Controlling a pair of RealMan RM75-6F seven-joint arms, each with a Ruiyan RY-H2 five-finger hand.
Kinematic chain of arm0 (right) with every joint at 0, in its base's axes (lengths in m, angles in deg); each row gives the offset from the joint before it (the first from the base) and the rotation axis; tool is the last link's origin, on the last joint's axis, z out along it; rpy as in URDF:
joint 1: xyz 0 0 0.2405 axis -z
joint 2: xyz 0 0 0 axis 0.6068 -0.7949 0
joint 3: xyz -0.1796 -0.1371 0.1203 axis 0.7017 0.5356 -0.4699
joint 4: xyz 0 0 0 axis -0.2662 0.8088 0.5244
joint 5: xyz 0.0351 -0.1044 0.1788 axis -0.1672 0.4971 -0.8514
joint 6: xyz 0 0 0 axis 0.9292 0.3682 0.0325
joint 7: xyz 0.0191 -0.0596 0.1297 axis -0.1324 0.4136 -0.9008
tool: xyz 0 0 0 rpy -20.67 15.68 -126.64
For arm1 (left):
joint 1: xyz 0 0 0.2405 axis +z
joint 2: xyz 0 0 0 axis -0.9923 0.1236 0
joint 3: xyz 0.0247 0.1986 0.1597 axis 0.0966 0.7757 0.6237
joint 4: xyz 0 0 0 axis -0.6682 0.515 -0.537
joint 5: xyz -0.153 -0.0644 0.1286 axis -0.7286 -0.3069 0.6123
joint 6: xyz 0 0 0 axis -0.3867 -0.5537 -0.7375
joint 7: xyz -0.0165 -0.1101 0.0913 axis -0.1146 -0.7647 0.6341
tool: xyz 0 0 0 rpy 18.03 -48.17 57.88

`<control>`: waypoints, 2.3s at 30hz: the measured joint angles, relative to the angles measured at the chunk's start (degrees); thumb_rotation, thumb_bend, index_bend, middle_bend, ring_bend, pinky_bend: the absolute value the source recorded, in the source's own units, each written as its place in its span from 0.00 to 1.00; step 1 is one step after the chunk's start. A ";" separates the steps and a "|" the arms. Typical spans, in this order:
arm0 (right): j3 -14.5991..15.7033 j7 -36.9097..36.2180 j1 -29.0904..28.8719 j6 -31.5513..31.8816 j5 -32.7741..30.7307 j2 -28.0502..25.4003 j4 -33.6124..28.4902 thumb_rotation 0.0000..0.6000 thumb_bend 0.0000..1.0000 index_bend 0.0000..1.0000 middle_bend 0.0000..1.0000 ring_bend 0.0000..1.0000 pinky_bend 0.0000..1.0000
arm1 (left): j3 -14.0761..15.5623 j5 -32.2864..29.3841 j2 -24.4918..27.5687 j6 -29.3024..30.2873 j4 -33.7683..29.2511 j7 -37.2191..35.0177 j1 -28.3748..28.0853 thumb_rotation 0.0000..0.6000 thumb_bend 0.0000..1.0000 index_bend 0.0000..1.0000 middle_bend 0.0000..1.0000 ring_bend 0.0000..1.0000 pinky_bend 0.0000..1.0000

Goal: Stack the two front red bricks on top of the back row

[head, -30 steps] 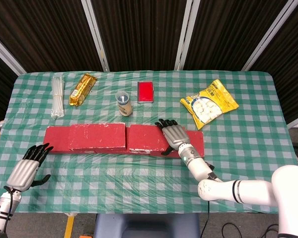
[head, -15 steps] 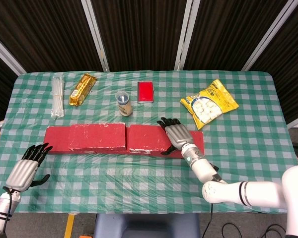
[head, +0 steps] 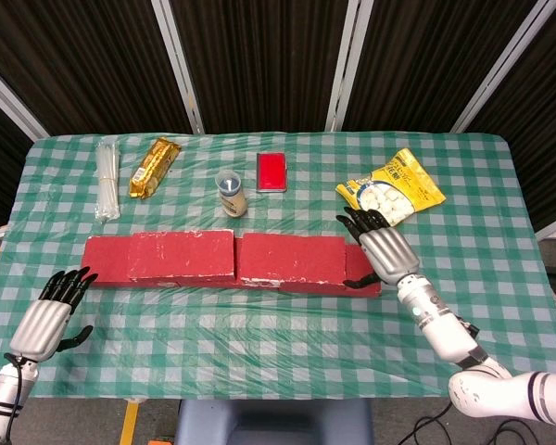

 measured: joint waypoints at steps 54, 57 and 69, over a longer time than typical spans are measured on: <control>1.10 -1.95 3.92 -12.64 7.58 7.53 9.20 0.76 0.02 0.28 0.00 0.00 0.00 | -0.44 -1.29 -0.18 -1.80 0.14 -0.11 -0.29 1.00 0.33 0.00 0.00 0.00 0.02; 1.19 -1.33 3.96 -12.44 7.38 7.35 9.02 0.75 0.02 0.27 0.00 0.00 0.00 | -0.42 -1.15 -0.11 -1.68 0.05 -0.14 -0.28 1.00 0.33 0.00 0.00 0.00 0.02; 4.49 -2.38 13.34 4.50 17.20 3.85 6.30 0.87 0.04 0.00 0.00 0.00 0.00 | -0.45 0.50 0.10 2.54 -0.42 1.48 1.00 1.00 0.38 0.00 0.00 0.00 0.02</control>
